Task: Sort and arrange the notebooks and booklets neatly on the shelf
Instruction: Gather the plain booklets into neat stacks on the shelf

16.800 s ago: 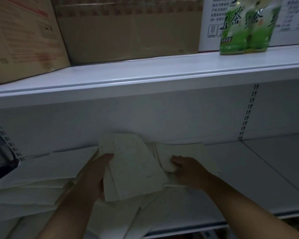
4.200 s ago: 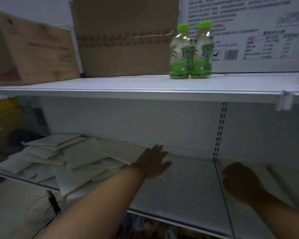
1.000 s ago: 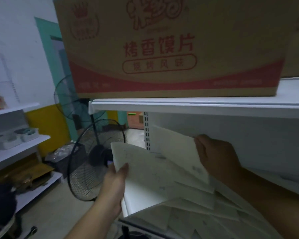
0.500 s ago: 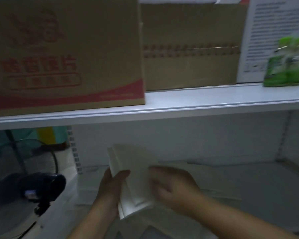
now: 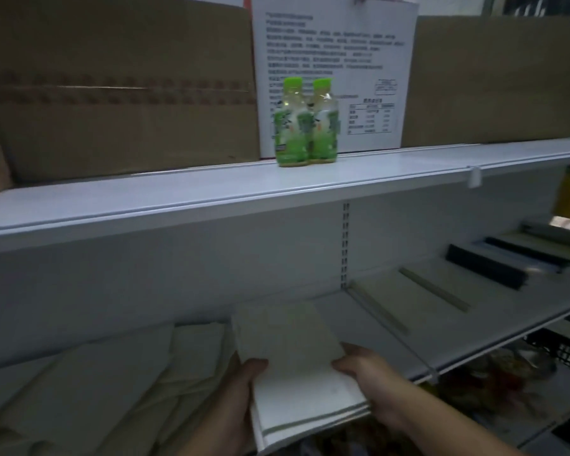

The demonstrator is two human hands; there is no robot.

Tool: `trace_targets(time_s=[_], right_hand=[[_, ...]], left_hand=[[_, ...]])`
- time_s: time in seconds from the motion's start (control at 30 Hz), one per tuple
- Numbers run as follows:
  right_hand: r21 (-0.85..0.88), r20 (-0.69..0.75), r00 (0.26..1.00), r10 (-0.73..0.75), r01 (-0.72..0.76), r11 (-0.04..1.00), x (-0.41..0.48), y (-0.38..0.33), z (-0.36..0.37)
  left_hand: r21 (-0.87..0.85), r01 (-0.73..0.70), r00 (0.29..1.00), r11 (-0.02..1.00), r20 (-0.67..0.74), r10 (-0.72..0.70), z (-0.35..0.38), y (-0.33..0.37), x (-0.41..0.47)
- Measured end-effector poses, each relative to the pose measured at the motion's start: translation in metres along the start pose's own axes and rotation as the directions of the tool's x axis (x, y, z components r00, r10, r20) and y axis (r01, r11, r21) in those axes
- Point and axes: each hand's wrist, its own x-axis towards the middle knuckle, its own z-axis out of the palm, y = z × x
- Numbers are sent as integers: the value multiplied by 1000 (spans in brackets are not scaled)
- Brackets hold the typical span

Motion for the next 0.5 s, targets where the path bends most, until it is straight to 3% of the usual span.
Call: trace_targets(time_s=[0.1,0.17,0.3,0.43,0.5], right_hand=[[12,-67,998,-19,20,1000,15,2,-46],[17,-101,994,-43,45,999,24,6,-63],[-33,-119,992,-30,26,999,44,5,-85],[-191,-207,978,7,-47,980,84,3,-106],[-267,-207,978,23,-79,961,102,2,-113]], left_hand=[[139,45,999,989,-33,-41,36,-21,26],[378,-10,996,926,-75,41,43,-39,39],[612,-53,997,789,-11,76,66,-59,69],[871,-146,989,470,138,51,80,-65,98],[941,-217,976,258,217,28,85,-64,109]])
